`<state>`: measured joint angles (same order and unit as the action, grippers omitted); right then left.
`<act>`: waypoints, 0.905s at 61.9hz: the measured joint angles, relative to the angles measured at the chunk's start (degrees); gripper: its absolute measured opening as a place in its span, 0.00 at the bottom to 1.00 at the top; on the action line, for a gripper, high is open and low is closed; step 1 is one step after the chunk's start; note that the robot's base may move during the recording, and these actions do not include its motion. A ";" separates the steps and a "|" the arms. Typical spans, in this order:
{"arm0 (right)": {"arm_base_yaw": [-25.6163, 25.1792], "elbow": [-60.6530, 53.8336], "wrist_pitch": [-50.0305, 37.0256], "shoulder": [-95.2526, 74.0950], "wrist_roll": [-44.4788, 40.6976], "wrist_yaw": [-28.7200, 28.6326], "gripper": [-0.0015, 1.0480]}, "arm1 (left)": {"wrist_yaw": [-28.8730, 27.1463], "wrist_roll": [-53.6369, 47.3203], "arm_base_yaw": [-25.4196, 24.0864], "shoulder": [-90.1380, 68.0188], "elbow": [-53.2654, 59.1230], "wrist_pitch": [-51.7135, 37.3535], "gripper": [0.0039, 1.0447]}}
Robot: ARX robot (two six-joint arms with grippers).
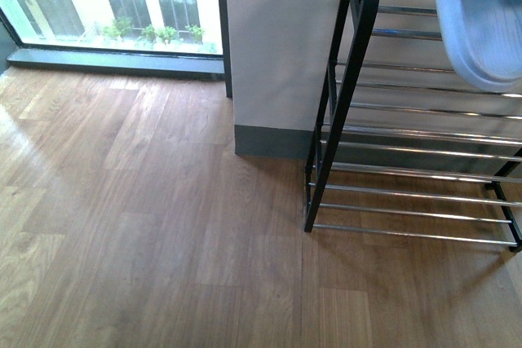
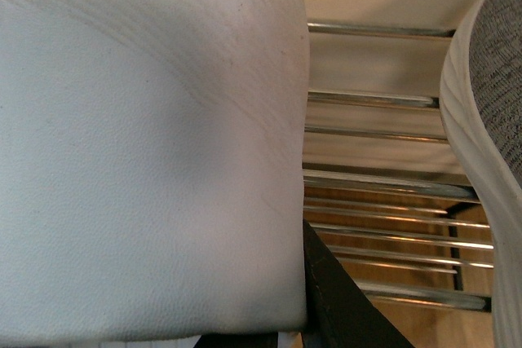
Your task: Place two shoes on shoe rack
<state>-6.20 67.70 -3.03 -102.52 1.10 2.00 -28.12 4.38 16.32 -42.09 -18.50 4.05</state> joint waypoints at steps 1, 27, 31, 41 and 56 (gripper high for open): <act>-0.09 0.81 0.46 -0.98 -0.26 0.68 0.02 | 0.00 0.00 0.00 0.00 0.00 0.00 0.02; -2.14 13.20 4.61 -10.60 -6.19 10.95 0.02 | -0.02 0.00 0.00 0.00 0.00 0.00 0.02; -2.47 14.43 5.29 -11.43 -6.86 11.50 0.02 | 0.00 0.00 0.00 0.00 0.00 0.00 0.02; -3.23 17.33 7.19 -13.88 -7.19 12.35 0.02 | 0.00 0.00 0.00 0.00 0.00 0.00 0.02; -4.04 19.56 7.32 -15.34 -7.19 13.88 0.28 | 0.00 0.00 0.00 0.00 0.00 0.00 0.02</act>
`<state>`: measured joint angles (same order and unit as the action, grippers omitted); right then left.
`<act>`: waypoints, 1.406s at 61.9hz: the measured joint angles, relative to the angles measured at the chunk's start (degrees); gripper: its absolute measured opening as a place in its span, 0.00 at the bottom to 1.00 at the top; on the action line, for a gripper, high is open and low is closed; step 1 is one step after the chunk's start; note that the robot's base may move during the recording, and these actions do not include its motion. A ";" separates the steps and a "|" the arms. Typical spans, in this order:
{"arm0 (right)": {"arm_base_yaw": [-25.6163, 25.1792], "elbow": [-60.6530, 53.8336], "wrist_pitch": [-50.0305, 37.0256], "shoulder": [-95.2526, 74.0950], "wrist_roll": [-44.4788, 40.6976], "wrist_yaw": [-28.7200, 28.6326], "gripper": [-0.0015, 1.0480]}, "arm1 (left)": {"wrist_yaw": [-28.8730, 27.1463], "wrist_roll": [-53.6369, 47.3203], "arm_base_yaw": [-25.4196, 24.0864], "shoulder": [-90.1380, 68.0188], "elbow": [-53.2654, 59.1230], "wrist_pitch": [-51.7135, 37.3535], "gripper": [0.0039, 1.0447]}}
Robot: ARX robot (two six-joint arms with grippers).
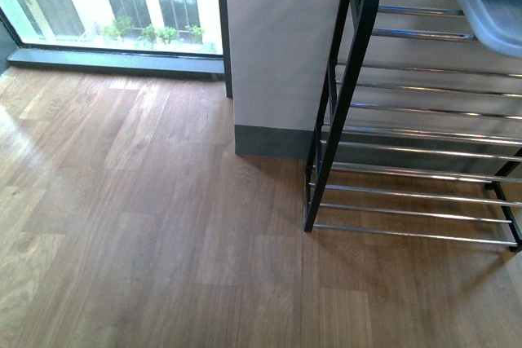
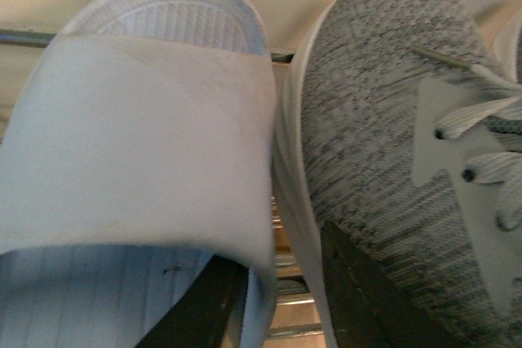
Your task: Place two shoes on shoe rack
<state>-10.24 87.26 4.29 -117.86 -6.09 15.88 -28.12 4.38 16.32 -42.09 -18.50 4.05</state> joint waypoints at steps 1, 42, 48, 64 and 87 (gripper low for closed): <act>-0.04 0.00 -0.24 0.00 0.02 -0.02 0.32 | -0.02 0.00 0.00 0.00 0.00 0.00 0.02; 1.44 -18.08 -9.18 21.99 4.20 -15.67 0.91 | 0.00 0.00 0.00 0.00 0.00 0.00 0.02; 1.42 -24.09 -11.80 26.80 5.77 -19.76 0.91 | -0.02 0.00 0.00 0.00 0.00 0.00 0.02; -1.95 -43.95 -28.89 43.69 7.89 -29.29 0.91 | -0.02 0.00 0.00 0.00 0.00 0.00 0.02; -4.59 -68.81 -49.96 57.07 14.45 -26.95 0.91 | -0.02 0.00 0.00 0.00 0.00 0.00 0.02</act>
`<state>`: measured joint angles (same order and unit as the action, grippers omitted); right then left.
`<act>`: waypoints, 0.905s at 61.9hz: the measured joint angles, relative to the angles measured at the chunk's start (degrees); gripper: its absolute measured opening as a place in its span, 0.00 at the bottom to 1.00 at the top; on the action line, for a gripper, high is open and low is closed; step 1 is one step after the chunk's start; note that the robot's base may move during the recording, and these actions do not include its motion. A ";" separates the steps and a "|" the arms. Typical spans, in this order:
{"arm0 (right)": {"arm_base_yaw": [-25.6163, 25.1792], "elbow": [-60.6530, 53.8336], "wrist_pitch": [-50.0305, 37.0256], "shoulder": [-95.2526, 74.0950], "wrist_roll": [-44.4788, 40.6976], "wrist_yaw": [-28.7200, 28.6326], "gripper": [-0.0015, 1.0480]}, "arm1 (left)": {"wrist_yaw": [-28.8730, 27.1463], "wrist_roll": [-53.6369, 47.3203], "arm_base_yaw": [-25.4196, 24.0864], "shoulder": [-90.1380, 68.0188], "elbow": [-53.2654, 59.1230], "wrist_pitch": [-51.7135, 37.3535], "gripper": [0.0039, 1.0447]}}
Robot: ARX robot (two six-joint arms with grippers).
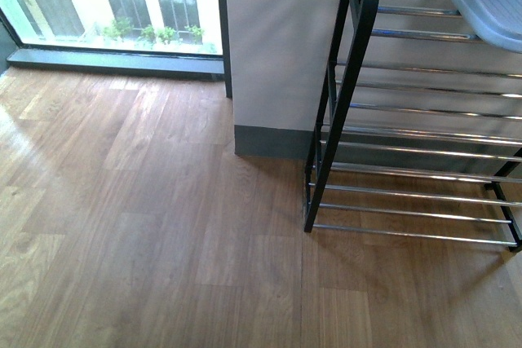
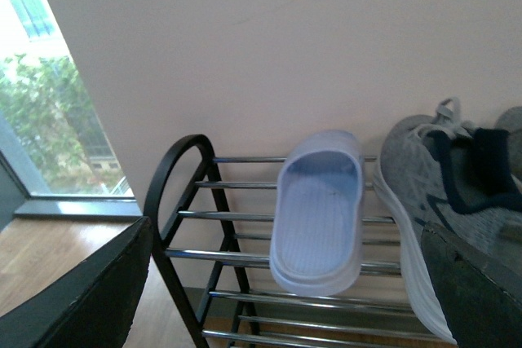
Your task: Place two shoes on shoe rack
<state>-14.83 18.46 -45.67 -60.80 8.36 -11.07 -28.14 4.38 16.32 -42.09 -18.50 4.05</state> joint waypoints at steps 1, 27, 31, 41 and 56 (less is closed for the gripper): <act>-0.02 -0.09 -0.09 0.00 0.11 0.11 0.91 | 0.02 0.00 0.00 0.00 0.00 0.00 0.02; 5.46 -8.59 7.10 11.89 -7.56 2.29 0.31 | 0.00 0.00 0.00 0.00 0.00 0.00 0.02; 6.60 -10.01 7.98 14.19 -7.80 3.13 0.19 | 0.02 0.00 0.00 0.00 0.00 0.00 0.02; 8.50 -12.48 10.43 19.06 -8.15 5.16 0.02 | 0.00 0.00 0.00 0.00 0.00 0.00 0.02; 14.47 -15.06 15.45 26.75 -8.17 10.54 0.02 | 0.02 0.00 0.00 0.00 0.00 0.00 0.02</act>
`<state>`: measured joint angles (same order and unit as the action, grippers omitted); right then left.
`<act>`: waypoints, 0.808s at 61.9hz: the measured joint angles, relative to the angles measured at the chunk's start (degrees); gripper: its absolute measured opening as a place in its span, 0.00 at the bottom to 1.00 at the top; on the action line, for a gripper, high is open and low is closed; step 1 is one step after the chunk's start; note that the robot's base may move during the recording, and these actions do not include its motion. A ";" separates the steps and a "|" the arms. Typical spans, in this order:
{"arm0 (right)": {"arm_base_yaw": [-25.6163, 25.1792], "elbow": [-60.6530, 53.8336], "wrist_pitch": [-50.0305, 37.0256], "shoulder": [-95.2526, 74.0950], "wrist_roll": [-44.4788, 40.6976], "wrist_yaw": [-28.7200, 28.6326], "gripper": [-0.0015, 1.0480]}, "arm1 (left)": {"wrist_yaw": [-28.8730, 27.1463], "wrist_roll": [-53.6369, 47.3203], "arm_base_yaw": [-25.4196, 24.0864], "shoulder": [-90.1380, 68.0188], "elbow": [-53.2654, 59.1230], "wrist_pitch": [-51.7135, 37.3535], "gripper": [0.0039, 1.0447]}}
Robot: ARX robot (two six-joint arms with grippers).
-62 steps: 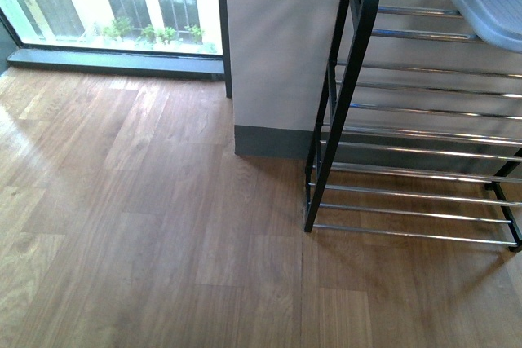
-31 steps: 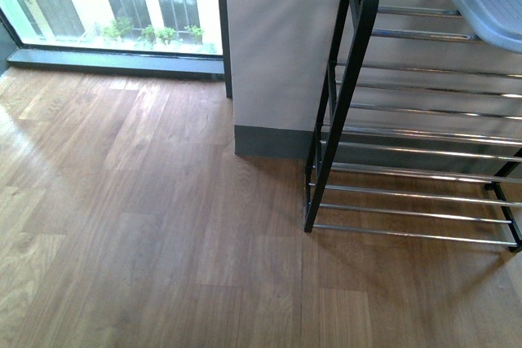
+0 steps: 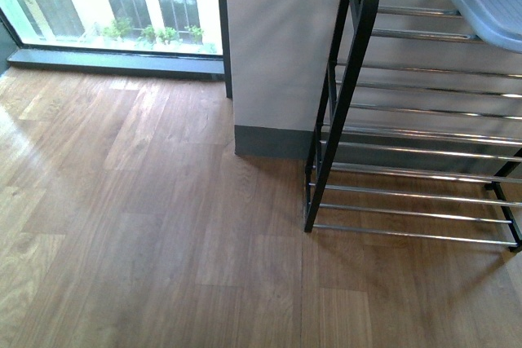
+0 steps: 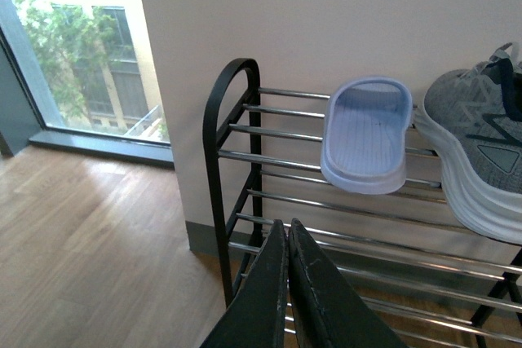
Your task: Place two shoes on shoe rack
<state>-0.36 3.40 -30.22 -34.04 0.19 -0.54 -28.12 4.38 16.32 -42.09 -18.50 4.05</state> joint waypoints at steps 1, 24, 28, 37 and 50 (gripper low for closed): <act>0.02 -0.11 0.20 0.33 0.00 0.04 0.02 | 0.00 0.00 0.00 0.00 0.00 0.00 0.02; 0.15 -2.32 6.03 9.88 0.00 0.57 0.02 | -0.02 0.00 0.00 0.00 0.00 0.00 0.02; 0.15 -2.32 8.00 11.82 0.00 0.57 0.02 | 0.00 0.00 0.00 0.00 0.00 0.00 0.02; 0.15 -2.32 11.28 15.21 0.00 0.55 0.02 | -0.02 0.00 0.00 0.00 0.00 0.00 0.02; 0.15 -2.32 15.30 19.26 0.00 0.55 0.02 | -0.02 0.00 0.00 0.00 0.00 0.00 0.02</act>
<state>-0.21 1.08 -14.92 -14.79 0.19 0.01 -28.14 4.38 16.32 -42.09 -18.50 4.05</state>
